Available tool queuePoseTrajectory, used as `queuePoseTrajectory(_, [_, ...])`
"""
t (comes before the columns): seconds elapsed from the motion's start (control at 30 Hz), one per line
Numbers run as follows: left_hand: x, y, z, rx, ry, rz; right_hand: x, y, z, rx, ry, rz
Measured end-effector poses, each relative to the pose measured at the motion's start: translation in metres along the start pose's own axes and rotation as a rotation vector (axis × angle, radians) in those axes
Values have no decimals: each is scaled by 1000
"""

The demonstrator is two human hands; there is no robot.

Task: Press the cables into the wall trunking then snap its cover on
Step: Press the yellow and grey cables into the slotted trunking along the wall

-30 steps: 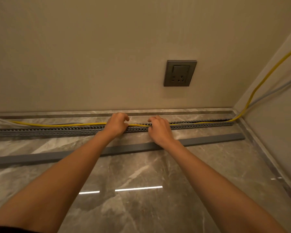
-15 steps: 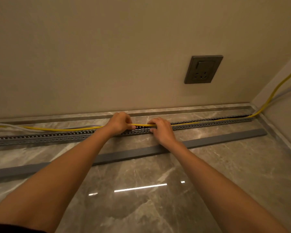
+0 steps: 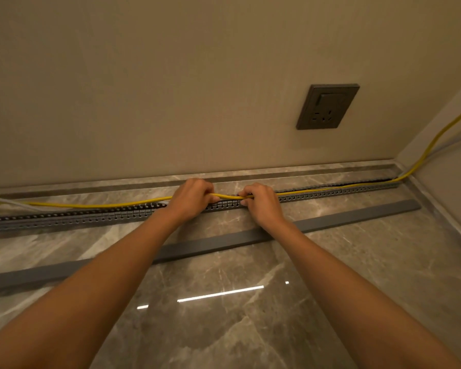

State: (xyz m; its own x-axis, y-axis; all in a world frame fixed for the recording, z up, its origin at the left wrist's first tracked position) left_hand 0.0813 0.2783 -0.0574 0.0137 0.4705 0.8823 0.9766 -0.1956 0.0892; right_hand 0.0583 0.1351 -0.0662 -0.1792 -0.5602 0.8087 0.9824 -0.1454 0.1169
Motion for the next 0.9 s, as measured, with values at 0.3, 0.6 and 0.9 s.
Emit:
queuePoseTrajectory(0.3, [-5, 4, -8, 76, 6, -61, -1, -6, -4, 53, -19, 16])
queuePoseTrajectory(0.6, [-6, -19, -35, -285, 112, -204, 1, -8, -6, 113, 16, -7])
queuePoseTrajectory(0.9, [-23, -35, -48, -396, 390, -124, 2, -16, -11, 211, -25, 4])
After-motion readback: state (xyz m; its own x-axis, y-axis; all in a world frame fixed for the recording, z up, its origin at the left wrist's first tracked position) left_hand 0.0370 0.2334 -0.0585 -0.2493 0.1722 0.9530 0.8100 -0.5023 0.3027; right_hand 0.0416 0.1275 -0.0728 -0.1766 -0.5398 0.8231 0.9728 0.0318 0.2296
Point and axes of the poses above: each hand's wrist, its own y-axis towards the middle knuckle, its own x-axis out of the back of the hand, z = x × y, the point moved 8 cm from there along y, towards the middle knuckle, and after that the axes turned 10 degrees about -z, right-handed, at the moved point
